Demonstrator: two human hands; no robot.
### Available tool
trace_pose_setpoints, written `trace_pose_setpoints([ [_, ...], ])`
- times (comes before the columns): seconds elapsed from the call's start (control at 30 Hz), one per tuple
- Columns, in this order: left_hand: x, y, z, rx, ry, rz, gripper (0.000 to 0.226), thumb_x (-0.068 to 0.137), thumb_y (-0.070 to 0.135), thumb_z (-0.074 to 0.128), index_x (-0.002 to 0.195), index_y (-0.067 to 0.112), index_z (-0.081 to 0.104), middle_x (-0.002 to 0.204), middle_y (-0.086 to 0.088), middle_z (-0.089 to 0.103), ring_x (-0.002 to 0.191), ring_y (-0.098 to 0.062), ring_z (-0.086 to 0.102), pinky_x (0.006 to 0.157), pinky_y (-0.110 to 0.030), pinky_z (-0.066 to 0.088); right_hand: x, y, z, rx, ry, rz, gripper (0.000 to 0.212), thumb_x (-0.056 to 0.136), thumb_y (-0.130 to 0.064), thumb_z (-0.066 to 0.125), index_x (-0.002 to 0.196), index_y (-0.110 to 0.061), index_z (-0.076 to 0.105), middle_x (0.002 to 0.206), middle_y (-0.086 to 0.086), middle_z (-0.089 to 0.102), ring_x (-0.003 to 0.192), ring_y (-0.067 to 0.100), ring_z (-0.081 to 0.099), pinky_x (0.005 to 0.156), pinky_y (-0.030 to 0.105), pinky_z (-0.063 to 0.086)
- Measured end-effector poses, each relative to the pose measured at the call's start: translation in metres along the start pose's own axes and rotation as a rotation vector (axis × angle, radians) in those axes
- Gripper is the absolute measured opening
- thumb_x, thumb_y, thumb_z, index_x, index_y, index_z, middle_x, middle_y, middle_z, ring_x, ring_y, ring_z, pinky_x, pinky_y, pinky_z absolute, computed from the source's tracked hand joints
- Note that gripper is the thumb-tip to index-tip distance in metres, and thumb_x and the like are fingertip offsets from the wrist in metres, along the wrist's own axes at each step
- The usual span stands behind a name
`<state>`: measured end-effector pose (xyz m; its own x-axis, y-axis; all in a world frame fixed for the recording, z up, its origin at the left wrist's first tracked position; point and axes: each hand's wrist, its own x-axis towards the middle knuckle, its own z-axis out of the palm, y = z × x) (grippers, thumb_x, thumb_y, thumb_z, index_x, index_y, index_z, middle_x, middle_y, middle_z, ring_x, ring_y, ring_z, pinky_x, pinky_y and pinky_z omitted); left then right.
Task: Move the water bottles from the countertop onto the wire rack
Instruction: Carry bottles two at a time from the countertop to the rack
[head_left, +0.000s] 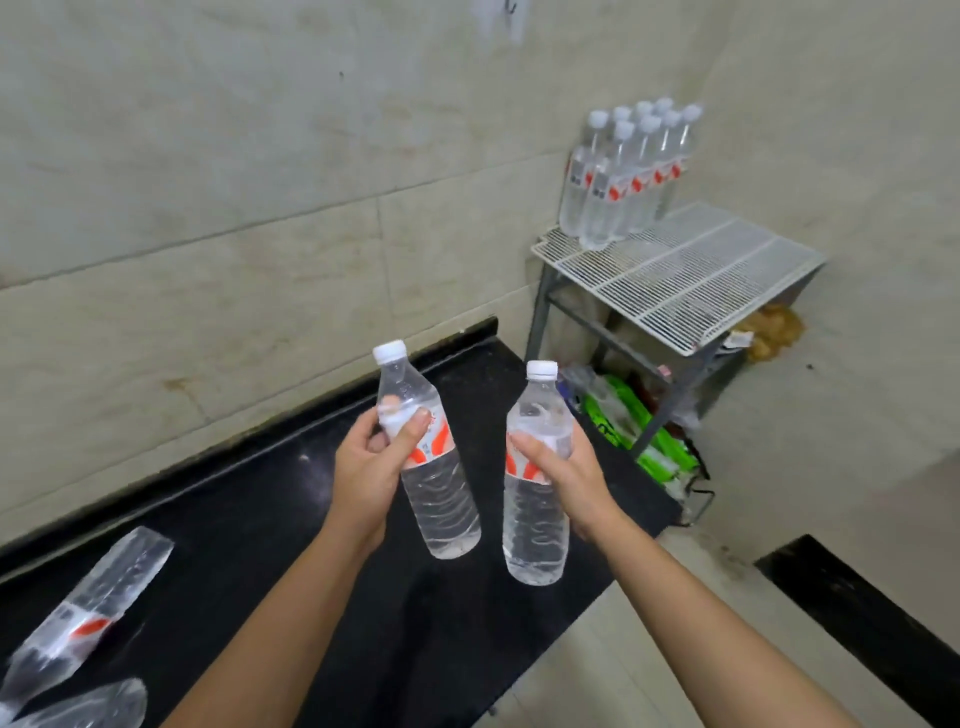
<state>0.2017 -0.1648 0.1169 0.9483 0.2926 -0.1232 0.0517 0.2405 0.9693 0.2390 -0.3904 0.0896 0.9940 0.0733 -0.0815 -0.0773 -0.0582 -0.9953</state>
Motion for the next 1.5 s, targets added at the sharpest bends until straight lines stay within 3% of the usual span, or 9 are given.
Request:
trace_pose_setpoints([
  [0.27, -0.014, -0.011, 0.156, 0.058, -0.202, 0.033, 0.047, 0.071, 0.039, 0.079, 0.113, 0.022, 0.071, 0.103, -0.005, 0.08, 0.094, -0.021, 0.077, 0.075, -0.025, 0.062, 0.011, -0.017, -0.141, 0.39, 0.066, 0.17, 0.09, 0.046, -0.095, 0.07, 0.099, -0.023, 0.078, 0.091, 0.006, 0.077, 0.083, 0.021, 0.074, 0.077, 0.038, 0.057],
  [0.33, -0.017, -0.02, 0.201, 0.057, -0.22, 0.045, 0.048, 0.071, 0.038, 0.08, 0.116, 0.021, 0.072, 0.105, -0.006, 0.08, 0.095, -0.021, 0.077, 0.078, -0.028, 0.063, 0.021, -0.012, -0.187, 0.454, 0.06, 0.181, 0.079, 0.05, -0.094, 0.07, 0.087, -0.025, 0.08, 0.085, 0.005, 0.076, 0.076, 0.019, 0.074, 0.071, 0.036, 0.055],
  [0.47, -0.021, -0.034, 0.293, 0.037, -0.207, 0.096, 0.046, 0.069, 0.04, 0.082, 0.112, 0.024, 0.076, 0.108, -0.007, 0.079, 0.097, -0.02, 0.077, 0.075, -0.022, 0.059, 0.04, -0.013, -0.276, 0.493, 0.075, 0.185, 0.075, 0.059, -0.082, 0.079, 0.109, -0.026, 0.079, 0.11, 0.014, 0.077, 0.096, 0.031, 0.077, 0.078, 0.042, 0.06],
  [0.73, -0.008, -0.025, 0.426, 0.048, -0.179, 0.226, 0.037, 0.072, 0.029, 0.083, 0.108, 0.031, 0.075, 0.105, -0.005, 0.079, 0.091, -0.015, 0.076, 0.073, -0.022, 0.058, 0.099, -0.061, -0.411, 0.524, 0.14, 0.029, 0.093, 0.064, -0.065, 0.079, 0.132, -0.003, 0.064, 0.109, 0.018, 0.07, 0.103, 0.037, 0.065, 0.102, 0.055, 0.047],
  [0.87, 0.016, -0.012, 0.458, 0.04, -0.147, 0.301, 0.042, 0.075, 0.03, 0.087, 0.113, 0.032, 0.07, 0.111, -0.003, 0.078, 0.099, -0.017, 0.075, 0.078, -0.023, 0.058, 0.136, -0.078, -0.436, 0.503, 0.201, -0.157, 0.062, 0.087, -0.042, 0.068, 0.132, -0.001, 0.058, 0.112, 0.021, 0.069, 0.104, 0.04, 0.066, 0.099, 0.059, 0.05],
  [1.07, 0.088, 0.003, 0.484, 0.041, -0.112, 0.382, 0.056, 0.071, 0.037, 0.084, 0.122, 0.024, 0.067, 0.115, -0.006, 0.076, 0.102, -0.018, 0.073, 0.08, -0.024, 0.057, 0.21, -0.092, -0.441, 0.463, 0.135, -0.249, 0.035, 0.082, -0.039, 0.078, 0.107, -0.018, 0.068, 0.085, 0.005, 0.073, 0.072, 0.021, 0.071, 0.064, 0.034, 0.058],
  [1.3, 0.205, -0.007, 0.501, -0.003, -0.002, 0.39, 0.061, 0.074, 0.03, 0.083, 0.13, 0.016, 0.063, 0.118, 0.003, 0.075, 0.102, -0.014, 0.074, 0.078, -0.019, 0.057, 0.323, -0.106, -0.427, 0.277, 0.197, -0.2, 0.052, 0.072, -0.066, 0.075, 0.109, -0.032, 0.063, 0.107, 0.006, 0.071, 0.098, 0.027, 0.072, 0.085, 0.05, 0.06],
  [1.4, 0.249, -0.009, 0.5, -0.004, 0.052, 0.394, 0.061, 0.076, 0.03, 0.082, 0.132, 0.015, 0.062, 0.117, 0.004, 0.075, 0.104, -0.016, 0.074, 0.078, -0.02, 0.057, 0.368, -0.119, -0.413, 0.213, 0.154, -0.213, 0.052, 0.065, -0.075, 0.074, 0.105, -0.044, 0.062, 0.099, -0.01, 0.072, 0.09, 0.011, 0.074, 0.073, 0.032, 0.057],
  [1.5, 0.284, -0.009, 0.498, 0.016, 0.096, 0.391, 0.058, 0.076, 0.031, 0.083, 0.129, 0.022, 0.063, 0.119, 0.004, 0.075, 0.11, -0.014, 0.071, 0.089, -0.028, 0.058, 0.409, -0.129, -0.391, 0.228, 0.09, -0.221, 0.061, 0.07, -0.066, 0.074, 0.119, -0.033, 0.06, 0.11, -0.005, 0.071, 0.096, 0.013, 0.074, 0.08, 0.035, 0.058],
])
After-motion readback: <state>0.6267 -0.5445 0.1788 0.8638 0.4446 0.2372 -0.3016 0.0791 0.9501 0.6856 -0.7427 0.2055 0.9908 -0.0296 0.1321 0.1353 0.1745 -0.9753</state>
